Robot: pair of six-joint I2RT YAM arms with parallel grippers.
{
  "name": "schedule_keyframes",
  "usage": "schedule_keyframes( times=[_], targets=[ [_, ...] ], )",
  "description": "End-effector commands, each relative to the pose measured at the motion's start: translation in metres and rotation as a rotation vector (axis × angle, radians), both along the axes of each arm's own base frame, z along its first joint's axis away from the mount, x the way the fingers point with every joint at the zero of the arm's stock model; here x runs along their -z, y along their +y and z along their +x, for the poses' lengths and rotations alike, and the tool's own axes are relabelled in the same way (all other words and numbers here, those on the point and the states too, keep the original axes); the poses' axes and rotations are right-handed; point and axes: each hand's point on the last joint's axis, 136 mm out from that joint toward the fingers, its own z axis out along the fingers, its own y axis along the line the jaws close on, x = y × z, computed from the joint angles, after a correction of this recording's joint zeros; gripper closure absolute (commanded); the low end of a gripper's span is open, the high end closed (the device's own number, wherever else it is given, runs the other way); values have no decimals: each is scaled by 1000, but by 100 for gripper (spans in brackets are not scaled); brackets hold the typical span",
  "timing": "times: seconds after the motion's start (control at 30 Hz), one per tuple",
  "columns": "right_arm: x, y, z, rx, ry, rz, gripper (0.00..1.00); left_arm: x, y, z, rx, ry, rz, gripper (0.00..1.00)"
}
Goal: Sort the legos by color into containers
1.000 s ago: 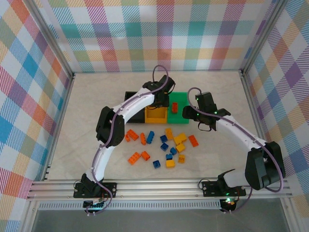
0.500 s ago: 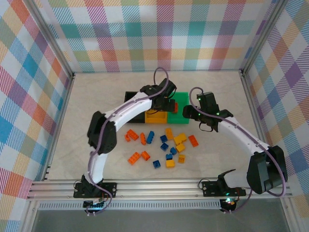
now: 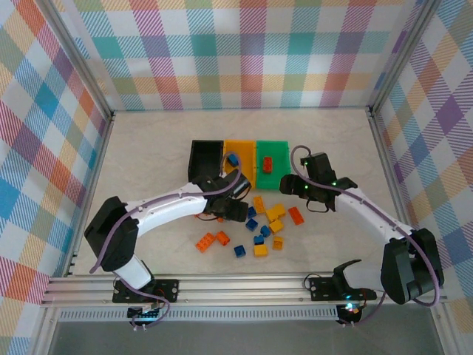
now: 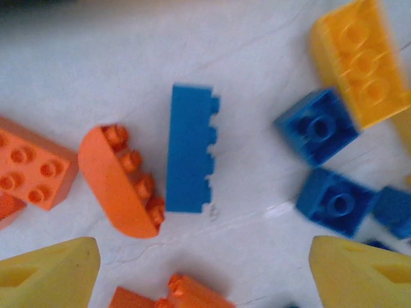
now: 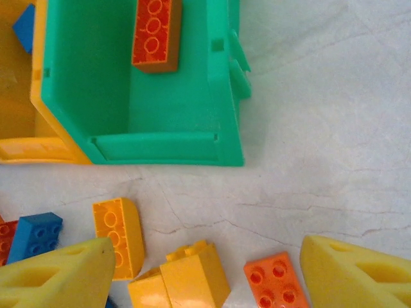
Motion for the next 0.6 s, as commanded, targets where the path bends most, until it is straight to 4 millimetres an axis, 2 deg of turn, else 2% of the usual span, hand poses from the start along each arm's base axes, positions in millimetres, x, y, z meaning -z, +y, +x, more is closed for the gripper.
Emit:
schedule_keyframes(
  times=[0.0, 0.13, 0.27, 0.4, 0.57],
  targets=[
    [-1, 2, -3, -1, 5, 22, 24, 4, -10, 11, 34, -43, -15, 20],
    [-1, 0, -3, 5, 5, 15, 24, 10, -3, 24, 0, -86, 46, 30],
    [0, 0, -4, 3, 6, 11, 24, 6, 19, 34, -100, -114, 48, 41],
    [2, 0, -4, 2, 7, 9, 24, 4, 37, 39, -177, -127, -2, 40],
    [2, 1, -1, 2, 6, 12, 24, 26, 41, 36, -233, -53, -39, 39]
  ],
)
